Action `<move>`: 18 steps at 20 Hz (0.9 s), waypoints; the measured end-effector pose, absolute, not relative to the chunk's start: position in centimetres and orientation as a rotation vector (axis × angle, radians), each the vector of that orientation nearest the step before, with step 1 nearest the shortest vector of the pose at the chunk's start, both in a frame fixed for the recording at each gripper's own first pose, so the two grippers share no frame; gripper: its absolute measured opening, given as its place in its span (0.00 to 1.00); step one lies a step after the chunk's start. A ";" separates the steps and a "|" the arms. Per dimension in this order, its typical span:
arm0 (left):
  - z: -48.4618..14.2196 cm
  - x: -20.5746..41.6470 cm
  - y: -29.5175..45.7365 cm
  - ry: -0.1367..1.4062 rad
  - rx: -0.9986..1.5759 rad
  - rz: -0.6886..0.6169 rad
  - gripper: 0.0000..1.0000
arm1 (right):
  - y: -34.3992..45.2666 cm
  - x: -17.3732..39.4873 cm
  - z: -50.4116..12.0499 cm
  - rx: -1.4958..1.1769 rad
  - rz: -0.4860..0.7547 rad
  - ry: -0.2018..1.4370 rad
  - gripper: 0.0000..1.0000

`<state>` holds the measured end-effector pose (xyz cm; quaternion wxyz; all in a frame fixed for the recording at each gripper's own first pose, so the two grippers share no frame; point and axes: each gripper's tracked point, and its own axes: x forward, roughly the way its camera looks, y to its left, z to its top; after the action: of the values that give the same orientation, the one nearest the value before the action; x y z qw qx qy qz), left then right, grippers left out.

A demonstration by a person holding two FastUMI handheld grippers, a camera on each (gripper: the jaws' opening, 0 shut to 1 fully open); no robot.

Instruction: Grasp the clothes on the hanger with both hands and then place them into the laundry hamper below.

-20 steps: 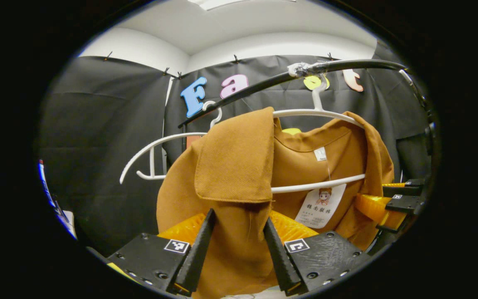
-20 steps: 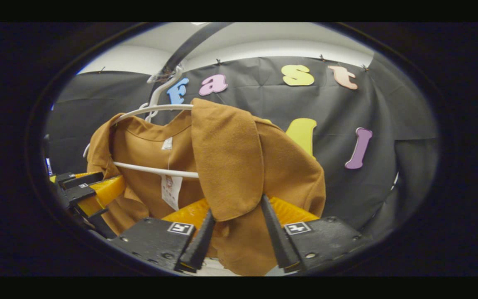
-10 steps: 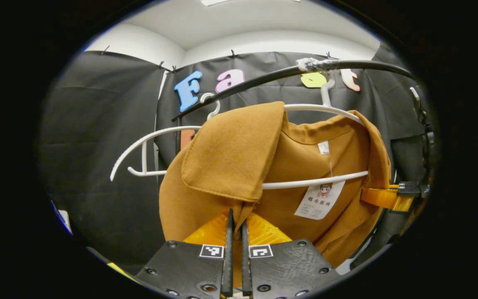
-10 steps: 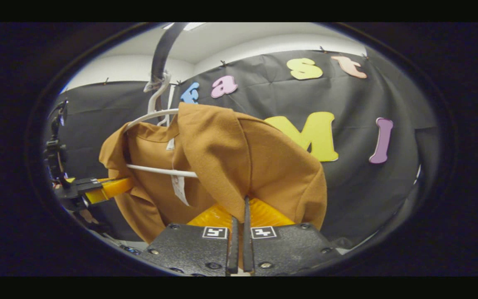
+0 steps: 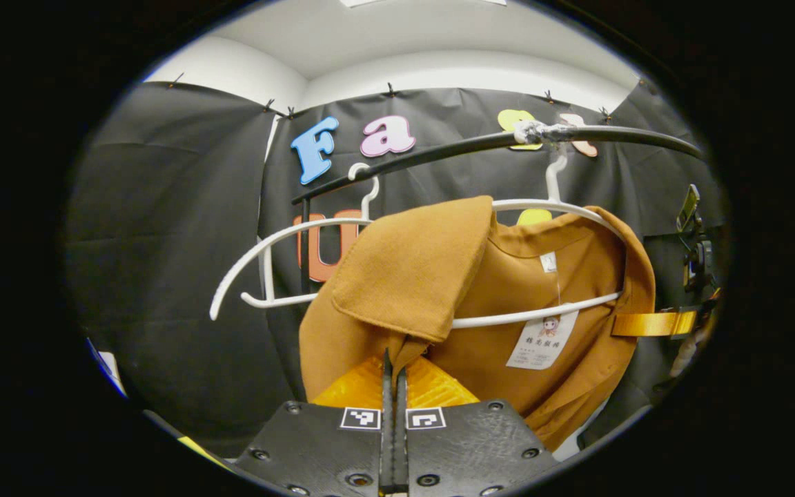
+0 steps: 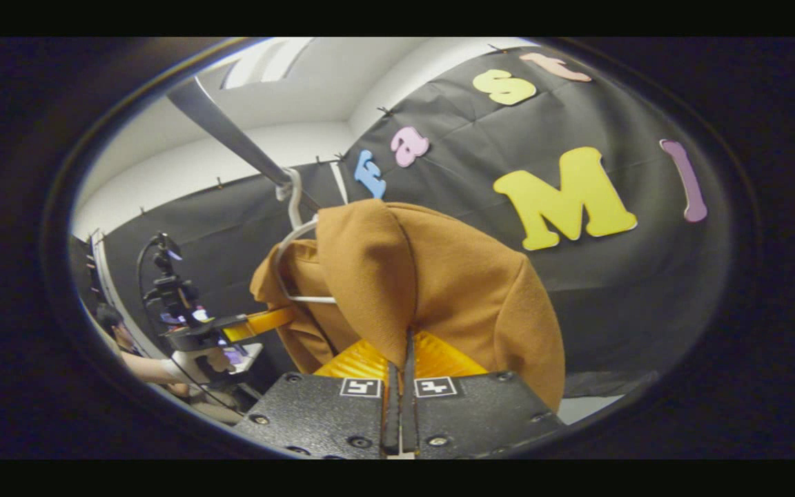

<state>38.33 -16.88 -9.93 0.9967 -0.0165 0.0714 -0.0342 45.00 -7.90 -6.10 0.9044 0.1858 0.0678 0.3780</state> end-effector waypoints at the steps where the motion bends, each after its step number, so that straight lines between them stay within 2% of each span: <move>1: -9.5 38.0 -16.5 0.140 -0.046 -0.064 0.00 | -7.8 44.8 -5.6 0.423 0.821 0.132 0.05; 3: -8.4 37.1 -16.7 0.132 -0.081 -0.055 0.00 | -7.8 44.2 -4.7 0.494 0.879 0.118 0.04; 4: -7.9 36.8 -16.6 0.126 -0.091 -0.049 0.05 | -7.8 43.7 -4.3 0.523 0.897 0.111 0.04; 5: -7.3 36.6 -16.1 0.115 -0.094 -0.040 0.05 | -8.0 43.6 -3.8 0.536 0.904 0.095 0.05; 6: -6.8 36.4 -15.8 0.111 -0.094 -0.034 0.00 | -7.7 43.1 -3.1 0.548 0.928 0.077 0.04; 8: -5.7 36.2 -14.7 0.092 -0.093 -0.021 0.00 | -8.2 41.5 -1.4 0.589 0.980 0.031 0.04; 9: -5.1 36.5 -14.1 0.087 -0.096 -0.012 0.05 | -8.5 41.5 -0.7 0.600 0.989 0.010 0.05; 10: -4.4 36.7 -13.4 0.076 -0.101 -0.004 0.05 | -8.8 41.8 -0.2 0.600 0.984 -0.008 0.04; 11: -3.9 36.9 -12.9 0.067 -0.101 0.001 0.00 | -9.0 42.2 0.3 0.603 0.982 -0.018 0.05; 18: -1.1 38.6 -10.1 0.026 -0.107 0.032 0.00 | -12.0 44.1 2.8 0.735 0.925 -0.091 0.04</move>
<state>38.57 -10.09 -1.09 0.9984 -0.0535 0.0128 0.0162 44.12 -12.00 2.76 0.8294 0.3465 -0.0430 0.4361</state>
